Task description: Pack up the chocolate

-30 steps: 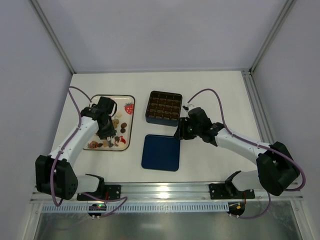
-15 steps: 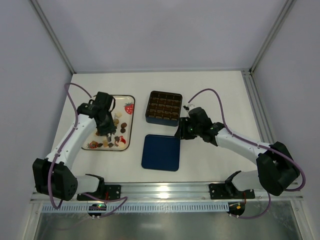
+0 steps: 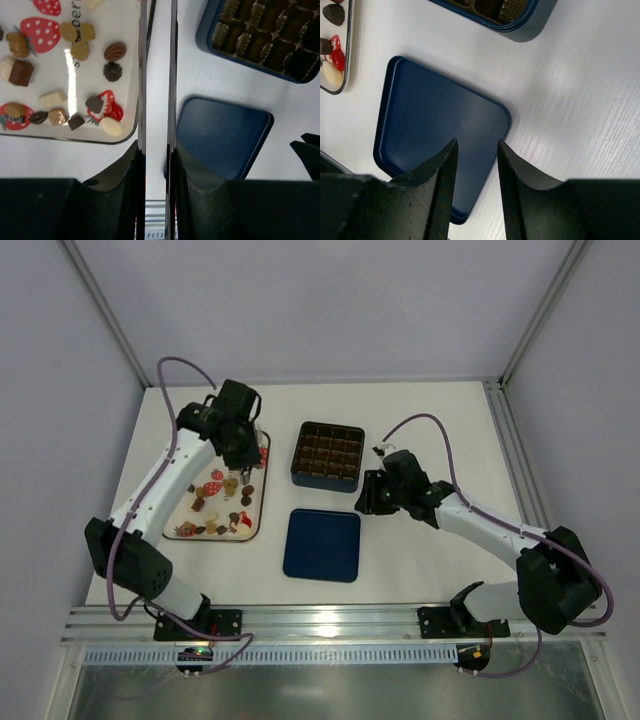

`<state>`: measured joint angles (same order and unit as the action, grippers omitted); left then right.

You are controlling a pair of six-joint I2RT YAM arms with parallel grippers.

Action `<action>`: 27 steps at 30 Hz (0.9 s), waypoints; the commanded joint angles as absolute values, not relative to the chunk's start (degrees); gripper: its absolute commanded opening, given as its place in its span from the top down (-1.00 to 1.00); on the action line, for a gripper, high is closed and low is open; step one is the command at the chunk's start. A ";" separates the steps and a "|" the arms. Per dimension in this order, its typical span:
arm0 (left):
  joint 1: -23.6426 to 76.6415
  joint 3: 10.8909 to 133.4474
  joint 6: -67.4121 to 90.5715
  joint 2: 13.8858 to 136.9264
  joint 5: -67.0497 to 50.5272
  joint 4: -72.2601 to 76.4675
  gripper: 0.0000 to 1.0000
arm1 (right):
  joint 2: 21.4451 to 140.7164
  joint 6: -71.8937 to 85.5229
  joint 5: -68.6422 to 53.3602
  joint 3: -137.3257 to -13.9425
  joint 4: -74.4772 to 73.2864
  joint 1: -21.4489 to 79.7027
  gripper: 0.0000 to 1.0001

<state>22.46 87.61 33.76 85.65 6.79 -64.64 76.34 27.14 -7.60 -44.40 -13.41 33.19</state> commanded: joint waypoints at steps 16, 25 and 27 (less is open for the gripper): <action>31.90 118.65 31.73 114.43 5.27 -64.87 0.74 | 67.76 24.70 -6.33 -47.20 -19.51 27.77 0.21; 32.96 119.79 32.69 117.77 5.80 -64.69 0.72 | 67.59 24.43 -6.85 -46.67 -19.25 27.16 0.21; 32.96 119.62 32.61 117.86 6.24 -65.04 0.71 | 67.68 24.43 -6.94 -46.50 -19.07 27.07 0.21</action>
<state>32.77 117.43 32.56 118.15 5.87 -65.43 69.08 25.54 -6.98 -44.91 -19.42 27.46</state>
